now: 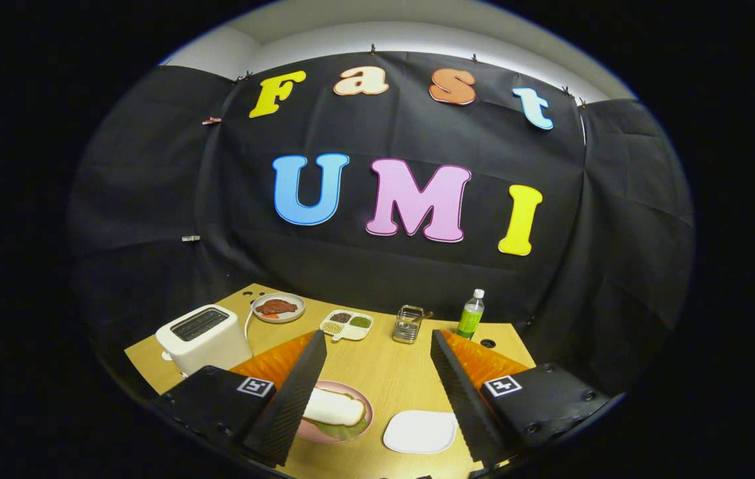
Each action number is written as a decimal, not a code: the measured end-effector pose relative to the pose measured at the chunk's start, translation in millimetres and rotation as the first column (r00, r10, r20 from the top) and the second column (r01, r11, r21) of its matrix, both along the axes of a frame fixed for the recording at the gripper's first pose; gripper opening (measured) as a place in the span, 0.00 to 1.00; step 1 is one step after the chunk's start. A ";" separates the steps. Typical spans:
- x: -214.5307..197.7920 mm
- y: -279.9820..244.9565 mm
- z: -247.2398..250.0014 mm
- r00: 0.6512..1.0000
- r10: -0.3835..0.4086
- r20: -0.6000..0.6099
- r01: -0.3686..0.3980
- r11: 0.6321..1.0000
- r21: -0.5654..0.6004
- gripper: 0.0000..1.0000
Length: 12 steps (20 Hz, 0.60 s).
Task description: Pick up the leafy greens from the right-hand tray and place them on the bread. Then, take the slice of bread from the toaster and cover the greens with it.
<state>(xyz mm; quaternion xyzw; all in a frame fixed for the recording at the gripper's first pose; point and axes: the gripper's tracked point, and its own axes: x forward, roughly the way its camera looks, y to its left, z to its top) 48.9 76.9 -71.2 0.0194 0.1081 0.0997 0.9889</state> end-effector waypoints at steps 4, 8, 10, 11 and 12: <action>-6.6 -2.4 17.9 0.999 -0.013 0.042 0.013 1.000 0.000 0.98; -14.9 2.0 25.5 0.997 -0.012 0.071 0.013 1.000 -0.019 0.98; -17.8 6.2 27.6 0.997 -0.002 0.077 0.005 1.000 -0.031 0.98; -17.9 6.9 30.1 0.997 0.000 0.082 0.003 0.999 -0.036 0.98; -18.6 9.5 30.4 0.996 0.002 0.085 0.001 0.999 -0.036 0.98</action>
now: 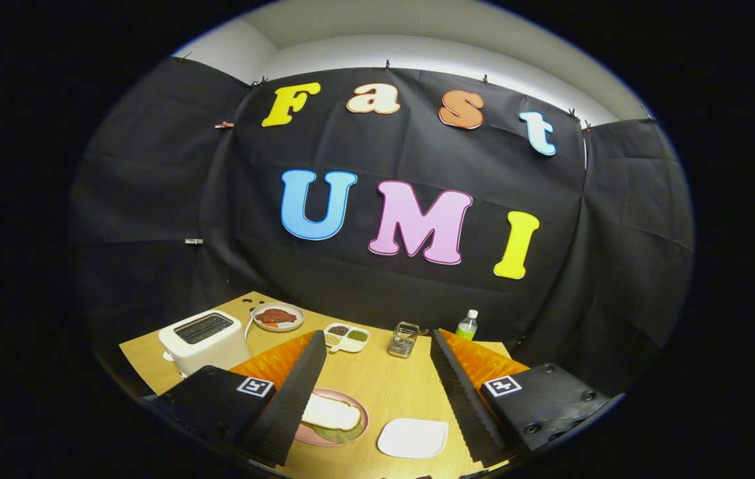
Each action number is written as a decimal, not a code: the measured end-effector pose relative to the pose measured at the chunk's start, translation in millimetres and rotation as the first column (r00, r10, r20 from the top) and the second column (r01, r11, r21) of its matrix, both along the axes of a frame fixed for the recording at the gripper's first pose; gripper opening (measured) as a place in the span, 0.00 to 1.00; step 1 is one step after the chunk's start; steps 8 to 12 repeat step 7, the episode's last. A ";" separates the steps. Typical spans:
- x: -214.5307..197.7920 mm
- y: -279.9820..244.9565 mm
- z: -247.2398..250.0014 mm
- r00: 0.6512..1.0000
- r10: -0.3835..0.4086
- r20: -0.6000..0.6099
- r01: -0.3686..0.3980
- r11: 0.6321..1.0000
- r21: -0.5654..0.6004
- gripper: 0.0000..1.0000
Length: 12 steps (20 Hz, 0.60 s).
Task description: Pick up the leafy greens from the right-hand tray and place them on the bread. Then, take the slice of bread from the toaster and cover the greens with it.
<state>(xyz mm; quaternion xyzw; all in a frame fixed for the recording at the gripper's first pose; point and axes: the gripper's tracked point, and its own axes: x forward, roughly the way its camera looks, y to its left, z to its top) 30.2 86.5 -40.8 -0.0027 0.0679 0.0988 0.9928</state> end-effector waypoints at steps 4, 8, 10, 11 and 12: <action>-0.6 7.0 -1.6 1.000 0.007 -0.008 -0.007 1.000 0.007 0.98; 1.5 6.7 -2.7 1.000 -0.001 -0.004 0.001 1.000 0.003 0.98; 1.5 6.7 -2.7 1.000 -0.001 -0.004 0.001 1.000 0.003 0.98; 1.5 6.7 -2.7 1.000 -0.001 -0.004 0.001 1.000 0.003 0.98; 1.5 6.7 -2.7 1.000 -0.001 -0.004 0.001 1.000 0.003 0.98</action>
